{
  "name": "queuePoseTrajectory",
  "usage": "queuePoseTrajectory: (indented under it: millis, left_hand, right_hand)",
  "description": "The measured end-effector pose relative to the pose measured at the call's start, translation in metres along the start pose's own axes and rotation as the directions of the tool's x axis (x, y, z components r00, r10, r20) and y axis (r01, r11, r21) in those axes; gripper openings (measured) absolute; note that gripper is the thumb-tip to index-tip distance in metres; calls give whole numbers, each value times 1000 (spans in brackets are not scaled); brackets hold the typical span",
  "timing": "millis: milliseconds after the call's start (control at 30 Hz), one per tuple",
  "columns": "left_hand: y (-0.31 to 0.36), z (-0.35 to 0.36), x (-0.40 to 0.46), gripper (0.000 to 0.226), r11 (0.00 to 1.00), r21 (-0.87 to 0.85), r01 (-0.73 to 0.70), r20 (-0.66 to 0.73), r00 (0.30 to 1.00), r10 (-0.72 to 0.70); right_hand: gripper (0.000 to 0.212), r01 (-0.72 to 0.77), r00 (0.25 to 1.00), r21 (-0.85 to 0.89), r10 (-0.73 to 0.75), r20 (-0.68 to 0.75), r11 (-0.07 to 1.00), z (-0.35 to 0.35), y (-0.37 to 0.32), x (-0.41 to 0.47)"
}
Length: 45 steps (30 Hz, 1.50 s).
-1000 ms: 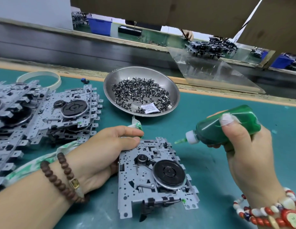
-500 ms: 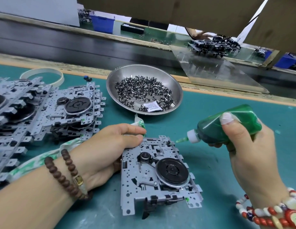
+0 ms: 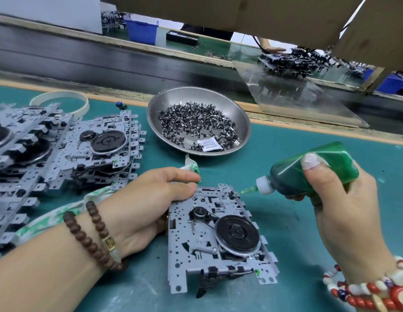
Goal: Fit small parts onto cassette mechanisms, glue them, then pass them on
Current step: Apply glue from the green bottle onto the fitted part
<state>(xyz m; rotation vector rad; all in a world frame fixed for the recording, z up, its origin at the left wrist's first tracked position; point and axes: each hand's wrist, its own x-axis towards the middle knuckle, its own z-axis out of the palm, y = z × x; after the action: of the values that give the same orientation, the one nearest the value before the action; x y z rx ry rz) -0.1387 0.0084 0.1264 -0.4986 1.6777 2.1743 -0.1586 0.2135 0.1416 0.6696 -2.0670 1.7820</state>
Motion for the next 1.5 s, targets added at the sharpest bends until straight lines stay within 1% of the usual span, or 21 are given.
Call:
queuePoseTrajectory:
  millis: [133,333,433,500,700,833,933,1033,1500]
  left_hand:
    - [0,0,0,15,1000,-1,0,0,1000,0]
    - [0,-1,0,15,1000,-3,-5,4,1000,5]
    - [0,-1,0,15,1000,0,-5,6,1000,5]
    - [0,-1,0,15,1000,0,-5,9,1000,5]
    - [-1,-1,1,15,1000,-12,-17,-2,1000,17]
    - [-1,0,1,15,1000,-9,-27,-4,1000,27]
    - [-1,0,1,14,1000,-9,-30,-4,1000,30]
    - [-1,0,1,14,999,-12,-33,-6,999,33]
    - [-1,0,2,14,999,-18,-33,-6,999,33]
  right_hand:
    - [25,-9,1000,8,9,-3,1000,1,-1,0]
    - [37,-56,998,-4,56,-35,998,1,-2,0]
    - [46,-65,997,-15,65,-45,998,1,-1,-1]
    - [47,-72,996,-12,71,-57,997,1,-1,-1]
    - [42,-81,995,-21,80,-66,996,0,-2,0]
    - [49,-100,990,-34,96,-106,994,-2,0,-1]
    - [49,-105,988,-49,99,-121,993,-3,1,0]
    - [49,-104,989,-69,96,-115,992,-3,2,0]
    - [58,-106,991,-93,97,-96,990,-3,1,-1]
